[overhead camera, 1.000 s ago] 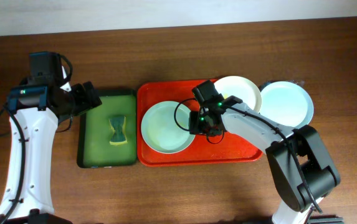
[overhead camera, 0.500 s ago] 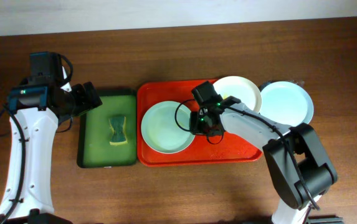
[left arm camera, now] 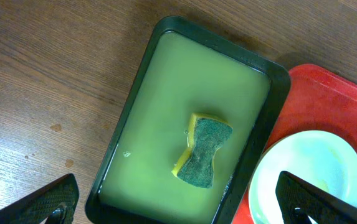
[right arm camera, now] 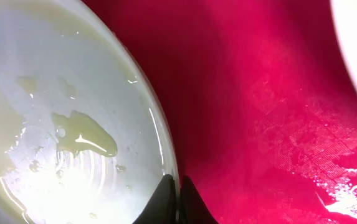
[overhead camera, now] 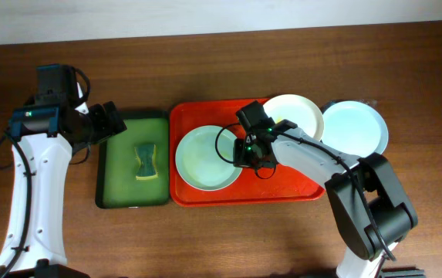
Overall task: Clean dirty plates on tray and stack at the side
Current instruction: 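Retract the left arm to the left side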
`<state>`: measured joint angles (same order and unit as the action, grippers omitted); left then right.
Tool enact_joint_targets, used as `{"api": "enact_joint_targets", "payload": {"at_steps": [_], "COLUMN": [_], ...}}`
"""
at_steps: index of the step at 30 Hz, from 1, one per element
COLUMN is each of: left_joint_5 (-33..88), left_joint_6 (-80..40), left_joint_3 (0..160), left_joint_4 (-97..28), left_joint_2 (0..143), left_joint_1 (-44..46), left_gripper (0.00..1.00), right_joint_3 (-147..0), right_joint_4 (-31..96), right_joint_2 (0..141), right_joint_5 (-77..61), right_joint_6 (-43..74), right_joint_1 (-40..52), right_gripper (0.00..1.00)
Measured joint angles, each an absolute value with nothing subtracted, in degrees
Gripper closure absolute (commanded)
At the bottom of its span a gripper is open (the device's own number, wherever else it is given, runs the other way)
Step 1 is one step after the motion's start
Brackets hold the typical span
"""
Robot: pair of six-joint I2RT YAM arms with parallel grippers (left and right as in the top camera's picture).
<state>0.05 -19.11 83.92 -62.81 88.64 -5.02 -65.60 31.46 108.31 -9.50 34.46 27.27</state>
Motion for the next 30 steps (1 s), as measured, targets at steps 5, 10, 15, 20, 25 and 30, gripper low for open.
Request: {"api": "enact_joint_targets", "payload": {"at_steps": [5,10,15,20,25,30], "left_joint_5": [0.05,0.08,0.05,0.08,0.08,-8.67], "left_joint_6": [-19.14,-19.11,-19.14,-19.11,-19.14,-19.14], "left_joint_3": [83.92,83.92,83.92,83.92,83.92,83.90], "left_joint_4": [-62.81,-62.81,-62.81,-62.81,-62.81,-59.81], "left_joint_2": [88.64,88.64,88.64,88.64,88.64,88.64], "left_joint_1": [-5.02,-4.99,-4.99,-4.99,-4.99,-4.99], "left_gripper": [0.01,0.01,0.01,0.01,0.01,0.01], "right_joint_3": [-65.60,-65.56,-65.63,-66.74,-67.68,-67.72], "right_joint_4": [31.48,31.86,31.44,34.87,37.52,37.54], "right_joint_2": [108.31,108.33,108.33,108.27,106.65,106.65], "right_joint_5": [-9.30,-7.51,-8.16,-7.97,-7.27,-7.27], "right_joint_6": [34.39,34.28,34.41,34.44,34.41,34.46], "right_joint_1": [27.27,27.27,27.38,26.33,25.80,25.80], "right_gripper": [0.76,0.86,0.96,0.96,0.96,0.96]}}
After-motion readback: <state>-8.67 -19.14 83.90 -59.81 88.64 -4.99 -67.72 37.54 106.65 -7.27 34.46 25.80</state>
